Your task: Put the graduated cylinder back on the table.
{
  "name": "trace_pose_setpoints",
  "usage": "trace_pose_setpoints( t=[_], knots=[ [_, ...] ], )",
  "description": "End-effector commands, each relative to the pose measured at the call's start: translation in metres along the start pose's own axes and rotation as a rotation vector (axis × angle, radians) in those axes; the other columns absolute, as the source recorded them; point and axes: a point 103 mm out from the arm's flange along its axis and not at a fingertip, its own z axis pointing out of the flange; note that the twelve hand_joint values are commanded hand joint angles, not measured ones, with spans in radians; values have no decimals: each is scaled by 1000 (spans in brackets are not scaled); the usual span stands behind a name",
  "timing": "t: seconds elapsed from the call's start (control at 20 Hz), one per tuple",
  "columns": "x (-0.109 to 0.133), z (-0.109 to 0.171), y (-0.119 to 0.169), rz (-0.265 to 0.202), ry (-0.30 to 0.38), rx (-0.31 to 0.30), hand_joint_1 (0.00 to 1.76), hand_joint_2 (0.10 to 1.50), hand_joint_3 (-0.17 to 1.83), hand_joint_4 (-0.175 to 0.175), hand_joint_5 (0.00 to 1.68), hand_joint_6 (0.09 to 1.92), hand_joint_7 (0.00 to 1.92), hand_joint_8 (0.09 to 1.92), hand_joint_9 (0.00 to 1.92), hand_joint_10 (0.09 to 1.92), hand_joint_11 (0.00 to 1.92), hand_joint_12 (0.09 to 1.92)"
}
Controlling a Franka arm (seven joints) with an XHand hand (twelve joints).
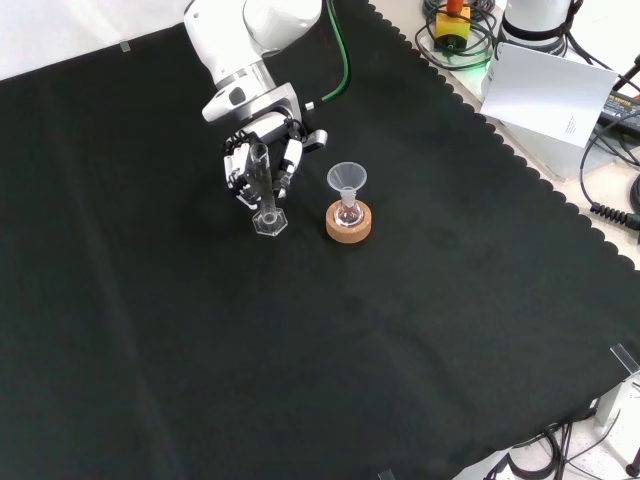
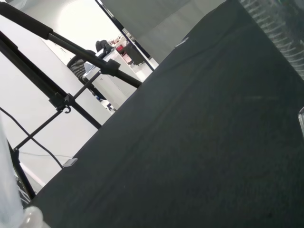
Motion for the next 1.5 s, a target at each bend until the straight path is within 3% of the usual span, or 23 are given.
trace_pose_setpoints(
  t=[0.05,0.2,0.6,0.95,1.5],
  knots=[
    [-1,2,-4,-2,-3,-8,1320,1270,50,-142,822,898,863,890,1217,253,1000,843],
    [-4,1,-7,0,-2,-5,1319,1273,70,-141,823,892,897,739,1200,265,990,843],
    [-5,4,-9,14,2,1,1316,1257,92,-139,787,882,854,703,1160,268,956,860],
    [-12,0,-15,26,15,23,1230,946,586,-124,718,850,779,713,1083,362,964,943],
    [-10,-5,-14,44,11,38,1035,715,648,-79,629,740,670,670,1017,304,759,1125]
  ],
)
